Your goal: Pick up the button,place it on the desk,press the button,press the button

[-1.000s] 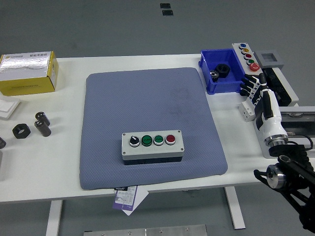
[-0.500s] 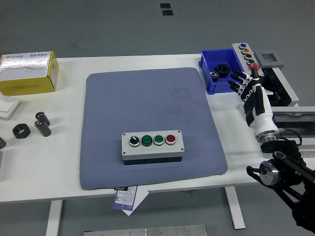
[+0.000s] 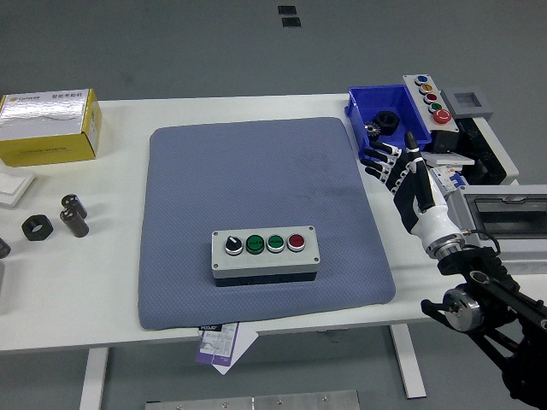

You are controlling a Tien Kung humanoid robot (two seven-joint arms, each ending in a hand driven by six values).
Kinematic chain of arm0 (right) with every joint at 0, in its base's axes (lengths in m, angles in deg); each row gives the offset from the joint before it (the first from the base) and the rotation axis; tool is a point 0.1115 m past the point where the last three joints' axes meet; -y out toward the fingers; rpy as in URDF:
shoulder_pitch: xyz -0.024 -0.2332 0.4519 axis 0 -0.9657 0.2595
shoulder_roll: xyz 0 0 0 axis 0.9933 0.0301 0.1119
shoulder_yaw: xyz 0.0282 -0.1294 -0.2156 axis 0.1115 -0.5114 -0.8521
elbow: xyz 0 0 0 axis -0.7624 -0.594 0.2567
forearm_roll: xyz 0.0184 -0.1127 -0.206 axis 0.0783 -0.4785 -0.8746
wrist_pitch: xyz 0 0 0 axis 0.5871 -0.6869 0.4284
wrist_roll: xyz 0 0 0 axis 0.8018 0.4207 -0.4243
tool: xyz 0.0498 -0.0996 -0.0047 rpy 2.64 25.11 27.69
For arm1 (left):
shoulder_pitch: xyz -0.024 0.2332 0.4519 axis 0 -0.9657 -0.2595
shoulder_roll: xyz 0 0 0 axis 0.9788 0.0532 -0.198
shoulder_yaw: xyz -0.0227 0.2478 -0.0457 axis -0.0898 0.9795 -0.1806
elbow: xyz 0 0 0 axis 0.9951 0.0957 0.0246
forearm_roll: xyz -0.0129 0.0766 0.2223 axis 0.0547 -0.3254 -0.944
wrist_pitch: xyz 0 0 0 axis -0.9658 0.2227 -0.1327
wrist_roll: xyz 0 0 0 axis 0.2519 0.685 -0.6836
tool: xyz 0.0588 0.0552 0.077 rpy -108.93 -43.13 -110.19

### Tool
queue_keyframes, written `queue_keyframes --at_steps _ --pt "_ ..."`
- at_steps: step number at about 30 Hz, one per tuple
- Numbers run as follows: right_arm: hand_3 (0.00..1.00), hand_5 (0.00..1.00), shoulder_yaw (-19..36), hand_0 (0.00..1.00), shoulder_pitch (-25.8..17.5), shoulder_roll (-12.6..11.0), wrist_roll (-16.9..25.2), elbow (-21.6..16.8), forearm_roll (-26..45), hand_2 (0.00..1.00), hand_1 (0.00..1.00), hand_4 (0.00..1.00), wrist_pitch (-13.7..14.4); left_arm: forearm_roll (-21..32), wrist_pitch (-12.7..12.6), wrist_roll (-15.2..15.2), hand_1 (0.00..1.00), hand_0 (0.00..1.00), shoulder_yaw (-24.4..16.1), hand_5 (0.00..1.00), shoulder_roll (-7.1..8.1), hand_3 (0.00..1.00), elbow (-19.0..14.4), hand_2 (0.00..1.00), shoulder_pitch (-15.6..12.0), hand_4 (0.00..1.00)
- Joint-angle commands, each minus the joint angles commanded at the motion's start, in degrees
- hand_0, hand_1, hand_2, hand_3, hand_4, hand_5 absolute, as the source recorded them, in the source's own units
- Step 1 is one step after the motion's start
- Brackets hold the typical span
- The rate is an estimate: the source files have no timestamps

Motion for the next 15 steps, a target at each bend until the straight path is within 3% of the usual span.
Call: queue_keyframes --at_steps 15 --pt "0.715 0.998 -1.9 0.839 1.2 -0.1 0.1 1.3 2.5 0.739 0.741 0.967 -1.1 0.2 0.1 0.2 0.700 0.720 0.4 0.229 -0.13 0.623 0.1 0.624 -0.2 0.721"
